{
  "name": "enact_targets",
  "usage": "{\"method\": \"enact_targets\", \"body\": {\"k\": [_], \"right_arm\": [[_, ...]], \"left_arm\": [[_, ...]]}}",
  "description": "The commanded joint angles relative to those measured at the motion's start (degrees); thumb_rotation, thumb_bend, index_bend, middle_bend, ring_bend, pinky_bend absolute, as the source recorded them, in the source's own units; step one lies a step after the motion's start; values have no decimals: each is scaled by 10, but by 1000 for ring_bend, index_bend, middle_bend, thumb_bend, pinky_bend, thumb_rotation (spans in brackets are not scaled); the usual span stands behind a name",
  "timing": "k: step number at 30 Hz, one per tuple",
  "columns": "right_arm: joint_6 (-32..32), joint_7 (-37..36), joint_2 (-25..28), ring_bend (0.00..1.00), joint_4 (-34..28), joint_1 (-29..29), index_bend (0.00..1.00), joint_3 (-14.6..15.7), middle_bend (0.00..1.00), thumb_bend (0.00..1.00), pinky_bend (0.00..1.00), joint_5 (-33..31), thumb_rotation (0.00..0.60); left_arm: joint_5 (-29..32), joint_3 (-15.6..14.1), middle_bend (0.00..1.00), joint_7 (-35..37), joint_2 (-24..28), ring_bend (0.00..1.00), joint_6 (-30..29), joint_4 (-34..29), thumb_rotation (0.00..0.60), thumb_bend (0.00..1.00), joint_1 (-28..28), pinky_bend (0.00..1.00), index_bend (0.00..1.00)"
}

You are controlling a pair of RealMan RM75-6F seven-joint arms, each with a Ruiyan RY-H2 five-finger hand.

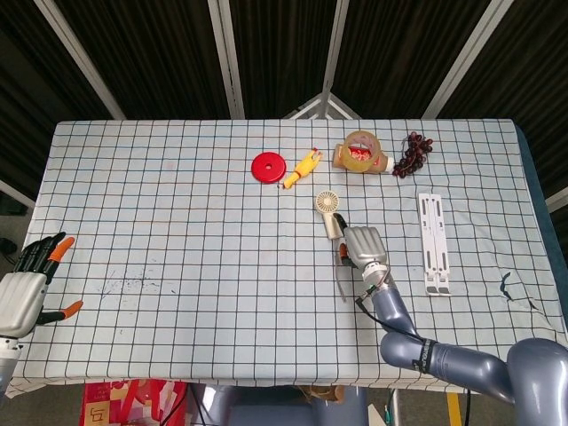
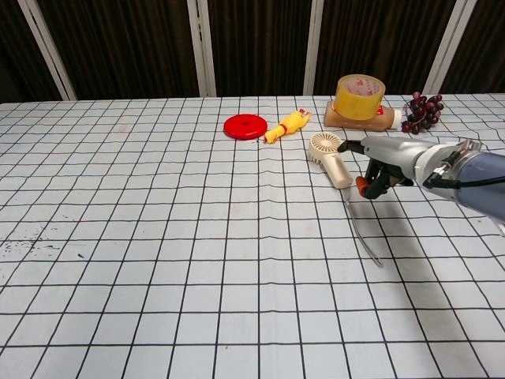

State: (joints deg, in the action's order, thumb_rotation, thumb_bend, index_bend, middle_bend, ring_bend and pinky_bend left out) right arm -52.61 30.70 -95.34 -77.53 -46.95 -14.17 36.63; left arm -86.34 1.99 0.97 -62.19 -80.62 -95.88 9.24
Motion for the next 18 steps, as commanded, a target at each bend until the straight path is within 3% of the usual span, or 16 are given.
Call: {"method": "enact_targets", "body": {"k": [1,18], "right_arm": [[3,4,-2,955,5,-4,0,0,849,686,871,-8,600],[-1,7,-10,955,11,-16,0,-1,849,689,871,-26,600]], "left_arm": [[1,0,0,0,0,0,0,0,600,35,0,0,0],[3,0,0,4,1,0,3,-1,600,35,2,0,0]]}}
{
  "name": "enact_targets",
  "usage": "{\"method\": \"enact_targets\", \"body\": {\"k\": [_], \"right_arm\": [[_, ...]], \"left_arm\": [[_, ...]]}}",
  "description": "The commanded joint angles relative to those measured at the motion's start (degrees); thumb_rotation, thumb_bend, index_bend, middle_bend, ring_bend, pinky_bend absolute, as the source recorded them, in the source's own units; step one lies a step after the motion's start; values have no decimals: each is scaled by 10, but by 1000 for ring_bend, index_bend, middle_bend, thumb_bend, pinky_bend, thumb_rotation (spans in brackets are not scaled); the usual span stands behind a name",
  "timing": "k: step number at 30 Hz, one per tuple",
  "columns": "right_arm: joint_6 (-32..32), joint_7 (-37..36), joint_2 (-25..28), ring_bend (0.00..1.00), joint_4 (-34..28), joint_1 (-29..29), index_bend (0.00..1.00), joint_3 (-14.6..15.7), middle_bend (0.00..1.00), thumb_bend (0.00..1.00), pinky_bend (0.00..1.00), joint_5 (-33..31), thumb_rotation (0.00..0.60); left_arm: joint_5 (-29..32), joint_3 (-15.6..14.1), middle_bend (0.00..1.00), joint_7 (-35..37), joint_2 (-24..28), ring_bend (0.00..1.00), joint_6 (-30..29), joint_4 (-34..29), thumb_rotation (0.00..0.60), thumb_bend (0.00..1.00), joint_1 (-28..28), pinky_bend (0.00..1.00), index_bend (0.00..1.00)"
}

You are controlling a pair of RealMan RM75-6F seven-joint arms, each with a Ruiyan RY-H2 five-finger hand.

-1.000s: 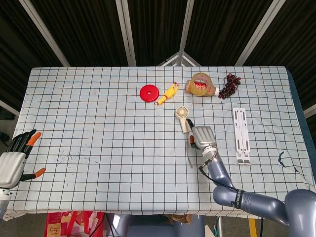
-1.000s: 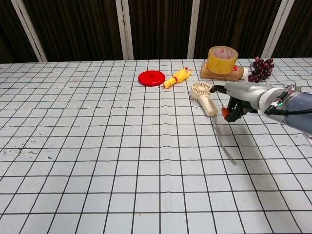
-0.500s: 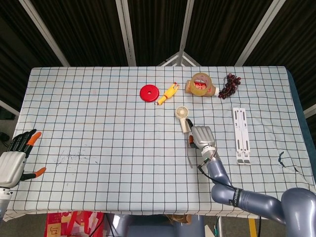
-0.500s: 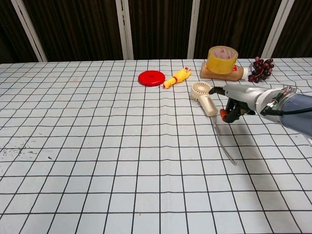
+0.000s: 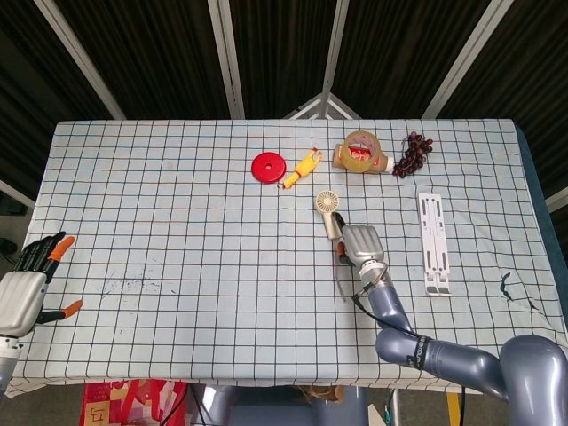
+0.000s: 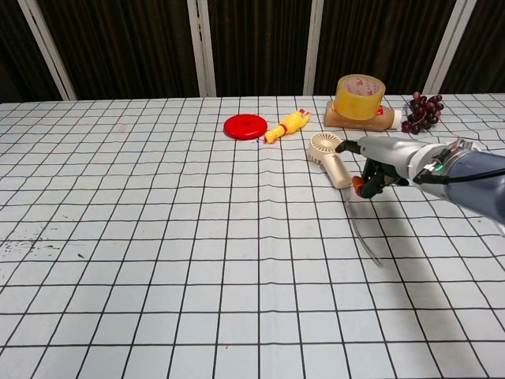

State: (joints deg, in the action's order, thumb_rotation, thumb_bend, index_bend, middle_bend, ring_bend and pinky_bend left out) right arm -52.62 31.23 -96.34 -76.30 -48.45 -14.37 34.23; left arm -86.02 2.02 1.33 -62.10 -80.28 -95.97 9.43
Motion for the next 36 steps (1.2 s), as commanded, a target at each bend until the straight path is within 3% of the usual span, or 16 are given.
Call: {"method": "enact_targets", "body": {"k": [1,36], "right_arm": [[-1,2,0,955,-1,-1,0,2,849,689,871,-4,600],[-10,14,-11,955,2,-13,0,5,849,693,871,-17,600]], "left_arm": [[0,0,0,0,0,0,0,0,600,35,0,0,0],[2,-1,0,2,2,0,2,-5,600,35,1,0,0]]}}
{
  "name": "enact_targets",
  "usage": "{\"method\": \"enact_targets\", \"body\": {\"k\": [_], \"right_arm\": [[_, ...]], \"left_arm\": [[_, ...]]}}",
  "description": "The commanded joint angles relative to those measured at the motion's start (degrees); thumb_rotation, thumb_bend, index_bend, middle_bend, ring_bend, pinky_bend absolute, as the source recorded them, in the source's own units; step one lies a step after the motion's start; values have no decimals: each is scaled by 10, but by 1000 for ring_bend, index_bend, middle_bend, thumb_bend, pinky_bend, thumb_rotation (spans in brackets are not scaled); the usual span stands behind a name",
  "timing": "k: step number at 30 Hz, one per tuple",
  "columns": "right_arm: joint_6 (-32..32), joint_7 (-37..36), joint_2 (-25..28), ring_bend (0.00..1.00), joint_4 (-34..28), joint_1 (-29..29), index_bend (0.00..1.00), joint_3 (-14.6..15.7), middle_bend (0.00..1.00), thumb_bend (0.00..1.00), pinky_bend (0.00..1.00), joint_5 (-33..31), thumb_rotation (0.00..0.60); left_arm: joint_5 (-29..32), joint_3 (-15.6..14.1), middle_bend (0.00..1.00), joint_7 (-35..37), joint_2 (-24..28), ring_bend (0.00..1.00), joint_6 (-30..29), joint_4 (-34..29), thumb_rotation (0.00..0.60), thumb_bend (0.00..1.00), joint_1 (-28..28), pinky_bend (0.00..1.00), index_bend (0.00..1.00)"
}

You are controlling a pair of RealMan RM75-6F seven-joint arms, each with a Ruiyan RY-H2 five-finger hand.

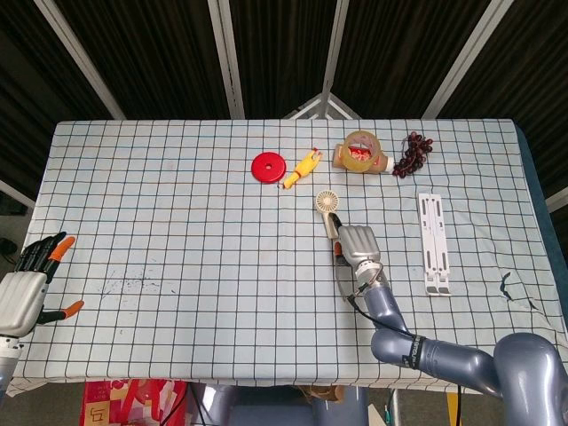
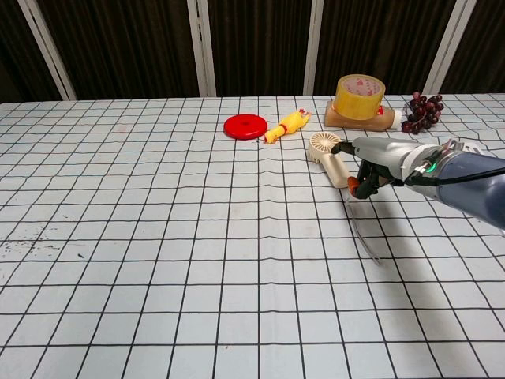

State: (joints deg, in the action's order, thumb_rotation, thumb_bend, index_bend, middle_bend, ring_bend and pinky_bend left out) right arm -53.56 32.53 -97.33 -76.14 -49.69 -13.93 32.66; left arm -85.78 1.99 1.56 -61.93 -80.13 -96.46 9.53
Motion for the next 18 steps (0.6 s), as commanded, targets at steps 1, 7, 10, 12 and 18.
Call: {"method": "enact_targets", "body": {"k": [1,7,10,12,18], "right_arm": [[0,2,-2,955,1,-1,0,0,849,693,871,-2,600],[1,6,-3,955,6,-4,0,-1,849,693,871,-10,600],[3,8,-3,955,7,-5,0,-1,849,693,871,-14,600],[4,9,-3,955,7,-5,0,0,849,693,871,-17,600],[7,11,-8,955,6,-4,0,7,849,697,871,-22,600]], "left_arm": [[0,0,0,0,0,0,0,0,600,35,0,0,0],[0,0,0,2,1,0,0,0,600,35,0,0,0],[0,0,0,4,1,0,0,-1,600,35,0,0,0],[1,0,0,4,1,0,1,0,600,34,0,0,0],[-1,-1,0,4,1,0,1,-1,600,35,1,0,0]]}}
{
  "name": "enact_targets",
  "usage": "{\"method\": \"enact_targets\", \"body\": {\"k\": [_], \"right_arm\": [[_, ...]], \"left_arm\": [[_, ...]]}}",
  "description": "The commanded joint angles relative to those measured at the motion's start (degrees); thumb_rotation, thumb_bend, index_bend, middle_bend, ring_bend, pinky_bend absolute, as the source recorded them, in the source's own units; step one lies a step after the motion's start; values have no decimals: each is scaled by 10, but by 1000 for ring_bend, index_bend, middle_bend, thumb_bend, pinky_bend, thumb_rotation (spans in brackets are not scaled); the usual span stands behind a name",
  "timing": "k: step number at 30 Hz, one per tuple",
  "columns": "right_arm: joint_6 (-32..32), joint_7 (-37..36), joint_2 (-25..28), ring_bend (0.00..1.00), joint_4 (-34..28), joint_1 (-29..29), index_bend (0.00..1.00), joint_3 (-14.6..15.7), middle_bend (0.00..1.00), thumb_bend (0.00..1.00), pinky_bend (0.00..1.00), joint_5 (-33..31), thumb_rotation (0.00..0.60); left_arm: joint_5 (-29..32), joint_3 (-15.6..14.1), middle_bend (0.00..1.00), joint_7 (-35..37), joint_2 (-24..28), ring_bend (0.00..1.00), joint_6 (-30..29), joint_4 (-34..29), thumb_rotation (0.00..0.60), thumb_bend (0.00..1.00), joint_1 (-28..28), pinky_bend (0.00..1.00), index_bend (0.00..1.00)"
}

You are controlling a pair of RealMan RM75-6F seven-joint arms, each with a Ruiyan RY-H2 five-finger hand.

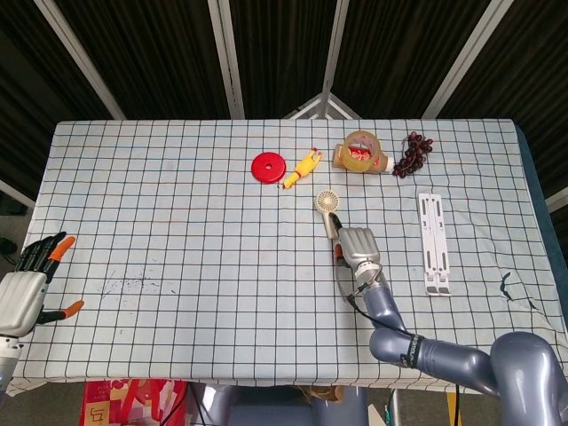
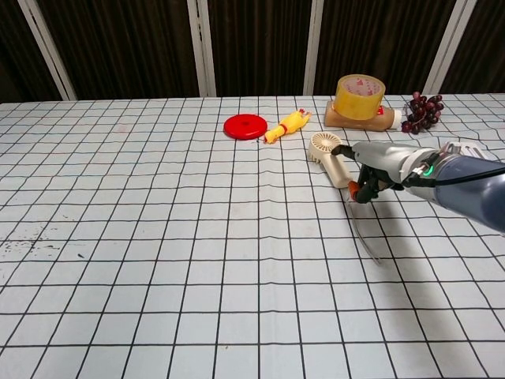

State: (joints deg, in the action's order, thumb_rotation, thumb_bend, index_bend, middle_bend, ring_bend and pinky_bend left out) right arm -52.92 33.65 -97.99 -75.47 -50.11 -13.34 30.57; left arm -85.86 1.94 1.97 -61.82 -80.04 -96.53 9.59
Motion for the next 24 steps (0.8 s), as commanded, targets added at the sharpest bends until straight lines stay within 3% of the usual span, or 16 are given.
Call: {"method": "enact_targets", "body": {"k": [1,16,24], "right_arm": [[1,0,-2,955,0,1,0,2,849,699,871,-1,600],[5,6,-8,955,11,1,0,6,849,703,871,-19,600],[-45,-18,23,955,-46,9,0,-16,849,703,871,37,600]], "left_arm": [[0,0,0,0,0,0,0,0,600,35,0,0,0],[0,0,0,2,1,0,0,-1,600,35,0,0,0],[1,0,0,3,0,0,0,-1,600,35,0,0,0]]}}
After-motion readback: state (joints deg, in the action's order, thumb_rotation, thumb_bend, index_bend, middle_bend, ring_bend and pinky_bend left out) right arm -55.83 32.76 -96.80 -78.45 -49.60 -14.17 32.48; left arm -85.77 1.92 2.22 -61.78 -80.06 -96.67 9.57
